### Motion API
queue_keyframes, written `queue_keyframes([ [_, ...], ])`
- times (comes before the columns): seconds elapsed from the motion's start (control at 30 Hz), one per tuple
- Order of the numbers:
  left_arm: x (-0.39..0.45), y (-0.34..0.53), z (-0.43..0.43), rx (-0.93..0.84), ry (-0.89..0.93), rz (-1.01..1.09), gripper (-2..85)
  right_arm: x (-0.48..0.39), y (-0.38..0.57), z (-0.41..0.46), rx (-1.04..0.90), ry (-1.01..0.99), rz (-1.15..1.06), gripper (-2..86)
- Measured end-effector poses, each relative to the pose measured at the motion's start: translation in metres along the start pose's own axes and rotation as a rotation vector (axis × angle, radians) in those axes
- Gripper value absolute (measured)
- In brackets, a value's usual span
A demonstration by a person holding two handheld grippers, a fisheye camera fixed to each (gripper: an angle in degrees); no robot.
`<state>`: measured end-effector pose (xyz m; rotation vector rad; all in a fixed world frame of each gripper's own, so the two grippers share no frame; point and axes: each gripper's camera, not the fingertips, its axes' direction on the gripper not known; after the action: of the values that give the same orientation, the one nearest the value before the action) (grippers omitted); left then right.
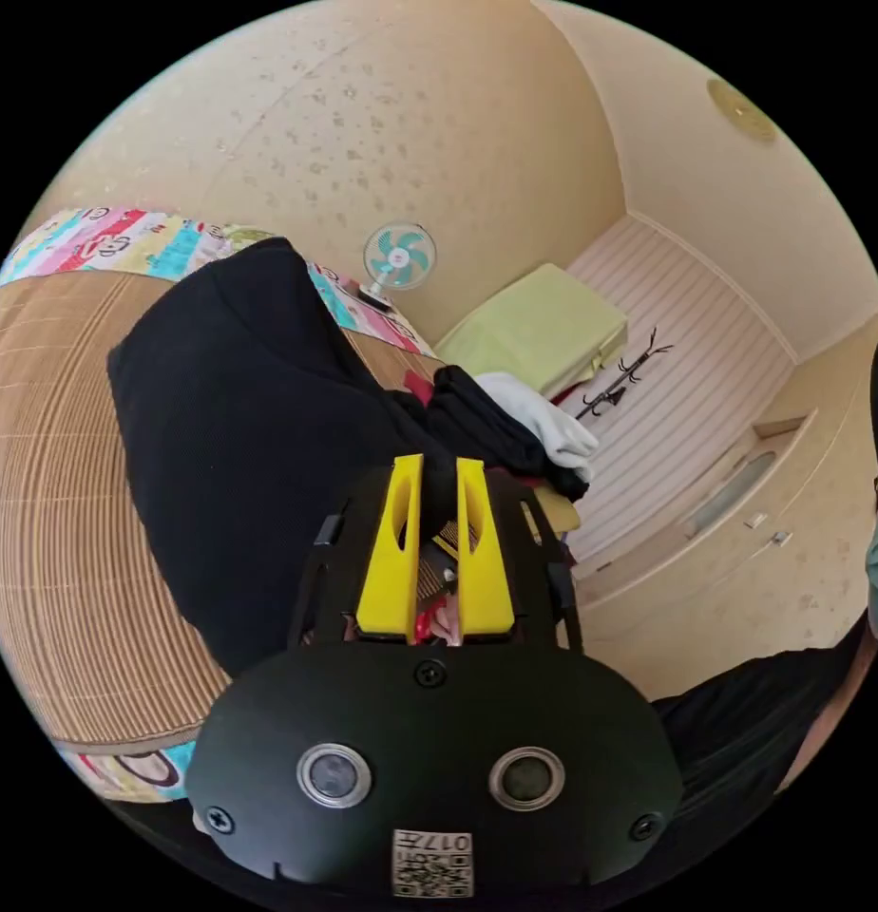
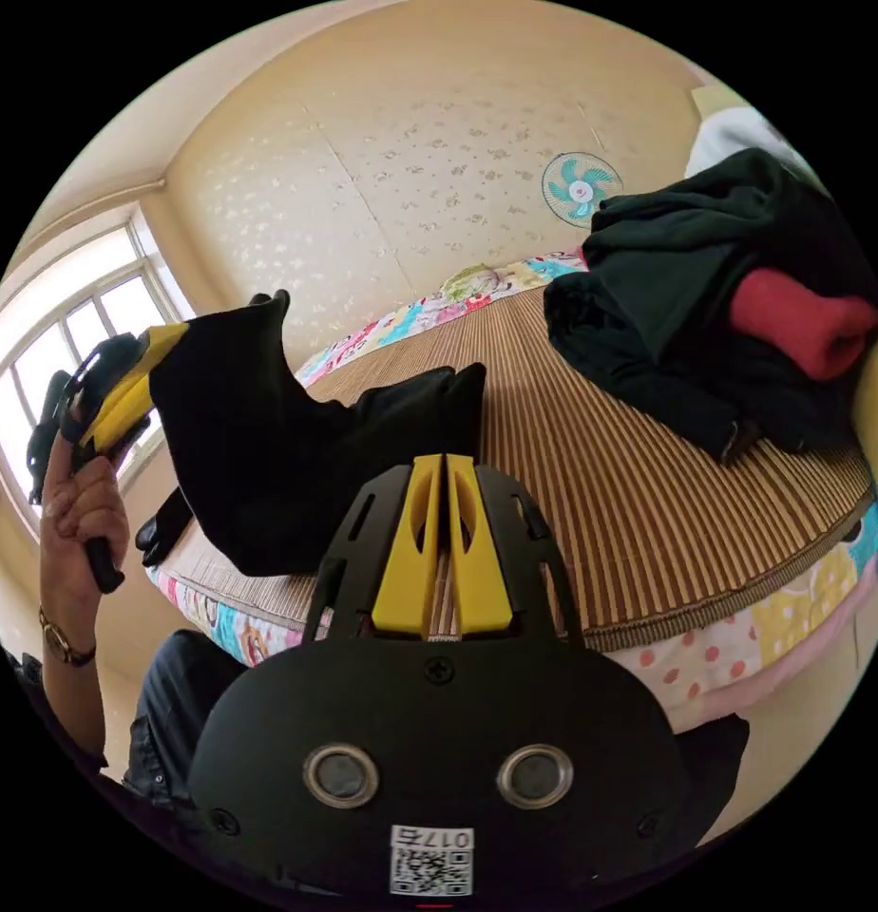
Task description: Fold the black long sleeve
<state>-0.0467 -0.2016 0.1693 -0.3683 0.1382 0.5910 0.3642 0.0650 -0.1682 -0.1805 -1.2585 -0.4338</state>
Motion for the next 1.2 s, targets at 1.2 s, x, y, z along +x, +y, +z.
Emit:
queue_keyframes([
  [1.2, -0.036, 0.132, -0.197, -0.087, 0.224, -0.354, 10.2, 0.171, 0.025, -0.018, -0.245, -1.037, 0.720, 21.4],
])
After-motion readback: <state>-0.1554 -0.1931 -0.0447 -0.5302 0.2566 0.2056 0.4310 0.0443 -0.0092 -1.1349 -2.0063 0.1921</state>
